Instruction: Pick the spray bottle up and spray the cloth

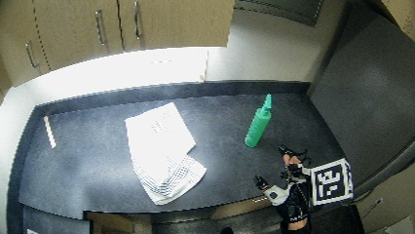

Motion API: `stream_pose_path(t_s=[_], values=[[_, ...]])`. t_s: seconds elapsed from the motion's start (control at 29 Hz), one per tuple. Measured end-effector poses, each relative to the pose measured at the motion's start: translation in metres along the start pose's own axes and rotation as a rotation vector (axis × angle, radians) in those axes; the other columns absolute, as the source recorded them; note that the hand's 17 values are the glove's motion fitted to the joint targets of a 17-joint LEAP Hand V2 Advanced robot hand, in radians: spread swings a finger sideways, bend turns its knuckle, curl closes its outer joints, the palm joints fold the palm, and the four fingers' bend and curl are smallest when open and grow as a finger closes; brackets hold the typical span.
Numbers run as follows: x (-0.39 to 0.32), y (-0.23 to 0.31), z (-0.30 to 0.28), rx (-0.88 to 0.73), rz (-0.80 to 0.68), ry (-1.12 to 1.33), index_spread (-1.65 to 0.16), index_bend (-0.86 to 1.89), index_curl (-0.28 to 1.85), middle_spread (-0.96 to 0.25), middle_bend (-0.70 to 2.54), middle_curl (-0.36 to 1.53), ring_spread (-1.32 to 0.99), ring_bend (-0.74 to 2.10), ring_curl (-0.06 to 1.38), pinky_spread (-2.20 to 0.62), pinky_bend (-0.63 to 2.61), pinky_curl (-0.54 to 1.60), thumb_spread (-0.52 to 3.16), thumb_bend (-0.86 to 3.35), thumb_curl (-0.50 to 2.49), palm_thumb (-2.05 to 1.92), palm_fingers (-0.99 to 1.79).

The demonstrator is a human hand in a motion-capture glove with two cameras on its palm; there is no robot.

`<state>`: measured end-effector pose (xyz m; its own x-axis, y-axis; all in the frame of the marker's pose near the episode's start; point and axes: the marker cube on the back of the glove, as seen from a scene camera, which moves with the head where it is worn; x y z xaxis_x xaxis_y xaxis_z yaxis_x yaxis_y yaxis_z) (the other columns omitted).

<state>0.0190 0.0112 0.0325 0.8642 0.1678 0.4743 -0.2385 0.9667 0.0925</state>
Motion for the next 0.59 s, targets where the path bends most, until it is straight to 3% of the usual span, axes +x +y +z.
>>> stream_pose_path(t_s=[0.28,0.59], values=[[0.014,0.013,0.031,0.191,0.216,-0.729,-0.28,0.08,0.20,0.13,0.21,0.26,0.10,0.43,0.31,0.12,0.73,0.33,1.00,0.12,0.42,0.70,0.42],[0.028,0.029,0.053,0.235,0.386,-0.862,-0.27,0.10,0.19,0.14,0.23,0.30,0.10,0.44,0.33,0.11,0.75,0.34,1.02,0.07,0.45,0.73,0.37]])
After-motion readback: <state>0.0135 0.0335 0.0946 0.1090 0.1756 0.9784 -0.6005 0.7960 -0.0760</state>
